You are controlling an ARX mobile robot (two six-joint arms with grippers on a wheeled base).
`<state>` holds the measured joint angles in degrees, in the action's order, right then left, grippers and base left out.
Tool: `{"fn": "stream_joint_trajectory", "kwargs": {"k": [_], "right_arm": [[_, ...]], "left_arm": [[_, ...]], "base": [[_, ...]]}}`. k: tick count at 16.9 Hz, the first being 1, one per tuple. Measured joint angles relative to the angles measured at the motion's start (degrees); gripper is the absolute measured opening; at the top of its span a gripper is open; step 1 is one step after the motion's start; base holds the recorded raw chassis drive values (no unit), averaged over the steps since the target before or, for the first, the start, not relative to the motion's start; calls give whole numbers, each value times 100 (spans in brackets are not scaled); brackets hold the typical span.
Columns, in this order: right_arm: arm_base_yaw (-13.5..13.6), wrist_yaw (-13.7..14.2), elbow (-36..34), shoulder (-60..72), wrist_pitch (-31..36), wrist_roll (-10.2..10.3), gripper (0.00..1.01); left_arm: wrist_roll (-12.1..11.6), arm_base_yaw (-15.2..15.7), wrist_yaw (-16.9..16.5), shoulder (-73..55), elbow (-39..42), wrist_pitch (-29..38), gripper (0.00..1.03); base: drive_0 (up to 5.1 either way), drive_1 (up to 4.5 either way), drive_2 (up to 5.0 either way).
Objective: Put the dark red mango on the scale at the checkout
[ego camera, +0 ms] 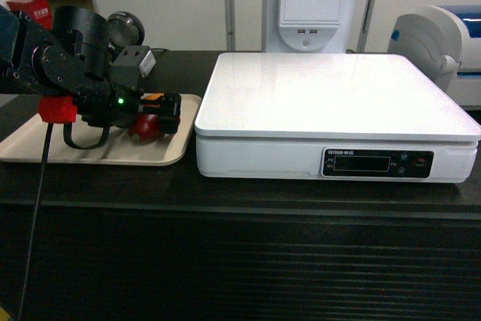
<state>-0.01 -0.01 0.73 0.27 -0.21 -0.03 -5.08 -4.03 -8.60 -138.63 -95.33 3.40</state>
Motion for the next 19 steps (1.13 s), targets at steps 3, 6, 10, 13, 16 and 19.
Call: {"fn": "stream_joint_trajectory", "kwargs": {"k": [3, 6, 10, 13, 16, 19], "right_arm": [[0, 0, 0, 0, 0, 0, 98], [0, 0, 0, 0, 0, 0, 98], [0, 0, 0, 0, 2, 0, 98], [0, 0, 0, 0, 0, 0, 98], [0, 0, 0, 0, 0, 0, 98], [0, 0, 0, 0, 0, 0, 98]], "left_arm": [[-13, 2, 90, 2, 20, 96, 68], [-13, 17, 109, 236, 374, 245, 62], [15, -424, 205, 1943, 1115, 752, 62], [11, -608, 256, 2098, 1080, 726, 62], [11, -1252, 385, 1880, 498, 376, 62], [59, -1764, 459, 1445, -39, 55, 62]], "base": [[0, 0, 0], [0, 0, 0], [0, 0, 0], [0, 0, 0], [0, 0, 0], [0, 0, 0]]}}
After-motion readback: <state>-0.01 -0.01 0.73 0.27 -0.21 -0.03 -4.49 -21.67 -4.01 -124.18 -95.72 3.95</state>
